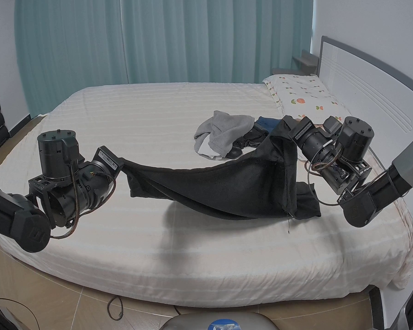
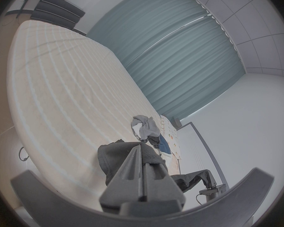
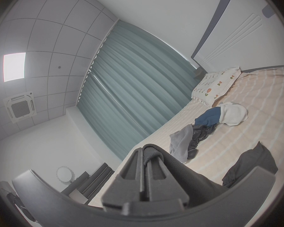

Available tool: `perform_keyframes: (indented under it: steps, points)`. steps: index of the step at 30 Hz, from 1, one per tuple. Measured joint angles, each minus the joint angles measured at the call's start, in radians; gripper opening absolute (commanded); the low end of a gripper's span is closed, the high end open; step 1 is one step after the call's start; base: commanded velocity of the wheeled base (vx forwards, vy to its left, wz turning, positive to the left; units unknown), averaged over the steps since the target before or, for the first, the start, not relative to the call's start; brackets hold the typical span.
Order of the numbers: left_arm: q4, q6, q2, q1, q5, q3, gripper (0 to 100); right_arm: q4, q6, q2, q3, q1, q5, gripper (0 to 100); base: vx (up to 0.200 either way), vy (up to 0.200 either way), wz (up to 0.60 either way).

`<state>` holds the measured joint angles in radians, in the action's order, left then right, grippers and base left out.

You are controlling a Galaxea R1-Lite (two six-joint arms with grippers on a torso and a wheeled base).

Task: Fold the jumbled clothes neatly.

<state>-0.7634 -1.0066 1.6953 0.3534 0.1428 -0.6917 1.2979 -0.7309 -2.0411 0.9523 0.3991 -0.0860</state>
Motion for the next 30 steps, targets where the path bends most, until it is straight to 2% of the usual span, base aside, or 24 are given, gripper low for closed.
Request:
perform_keyframes:
  steps: [30]
  points:
    - [0.003, 0.006, -0.037, -0.025, -0.002, 0.000, 0, 0.059, 0.014, -0.027, 0.051, -0.022, 0.003, 0, 0.000, 0.200, 0.00]
